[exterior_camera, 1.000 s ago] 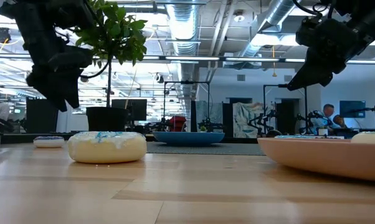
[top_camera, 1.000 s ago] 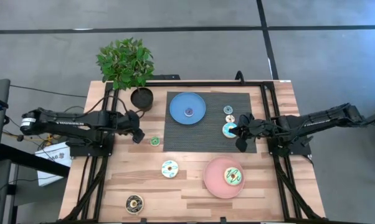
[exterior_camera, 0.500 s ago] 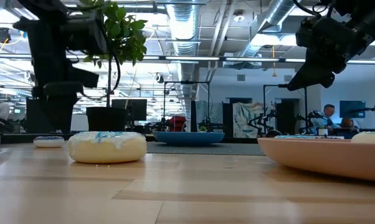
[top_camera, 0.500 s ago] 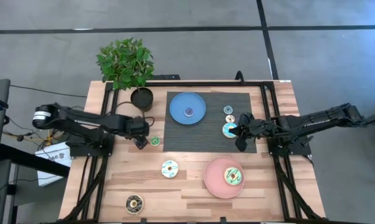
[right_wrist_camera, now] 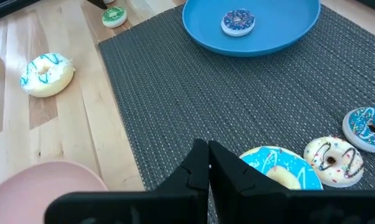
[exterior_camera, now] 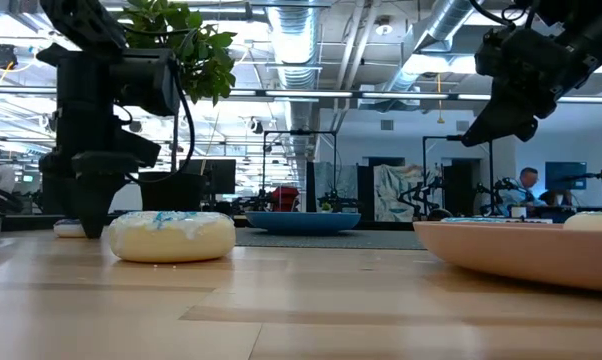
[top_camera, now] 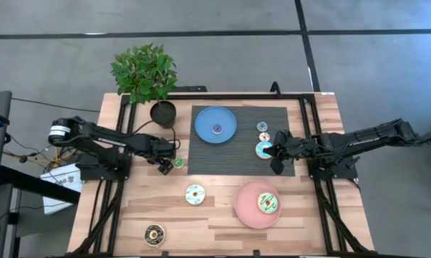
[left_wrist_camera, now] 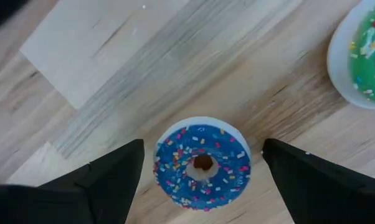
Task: Pick & Place donuts
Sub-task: Put the small blue donut into the blue plate
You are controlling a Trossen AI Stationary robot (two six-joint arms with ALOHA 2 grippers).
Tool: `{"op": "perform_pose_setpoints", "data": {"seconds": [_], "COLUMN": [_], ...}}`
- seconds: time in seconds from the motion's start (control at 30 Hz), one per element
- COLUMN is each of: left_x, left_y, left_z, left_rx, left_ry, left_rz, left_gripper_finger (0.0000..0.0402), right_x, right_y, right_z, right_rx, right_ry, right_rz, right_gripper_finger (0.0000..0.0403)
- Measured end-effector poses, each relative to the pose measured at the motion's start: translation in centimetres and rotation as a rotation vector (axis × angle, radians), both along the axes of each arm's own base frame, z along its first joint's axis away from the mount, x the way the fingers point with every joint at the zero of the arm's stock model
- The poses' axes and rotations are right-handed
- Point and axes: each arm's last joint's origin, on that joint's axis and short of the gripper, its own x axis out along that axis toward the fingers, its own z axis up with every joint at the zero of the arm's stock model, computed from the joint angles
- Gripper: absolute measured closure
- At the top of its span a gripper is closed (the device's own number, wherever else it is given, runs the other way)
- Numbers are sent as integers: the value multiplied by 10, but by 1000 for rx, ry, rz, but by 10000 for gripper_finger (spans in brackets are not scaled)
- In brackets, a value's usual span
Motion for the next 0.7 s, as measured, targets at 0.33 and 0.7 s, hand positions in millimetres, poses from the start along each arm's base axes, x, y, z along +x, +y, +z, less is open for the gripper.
{"op": "perform_pose_setpoints", "data": {"seconds": [0.33, 0.7], "left_x": [-1, 10], "left_y": [-1, 2], "left_z": [-1, 11], "left_rx": [-30, 49], "left_ry": [0, -18], "left_rz": [24, 0], "left_gripper_finger": [148, 188], "right_x": [0, 0], "right_y": [0, 0], "right_z": [0, 0], "right_rx": [0, 0], "right_ry": [1, 0], "right_rz": [0, 1], "right_gripper_finger": [402, 402]}}
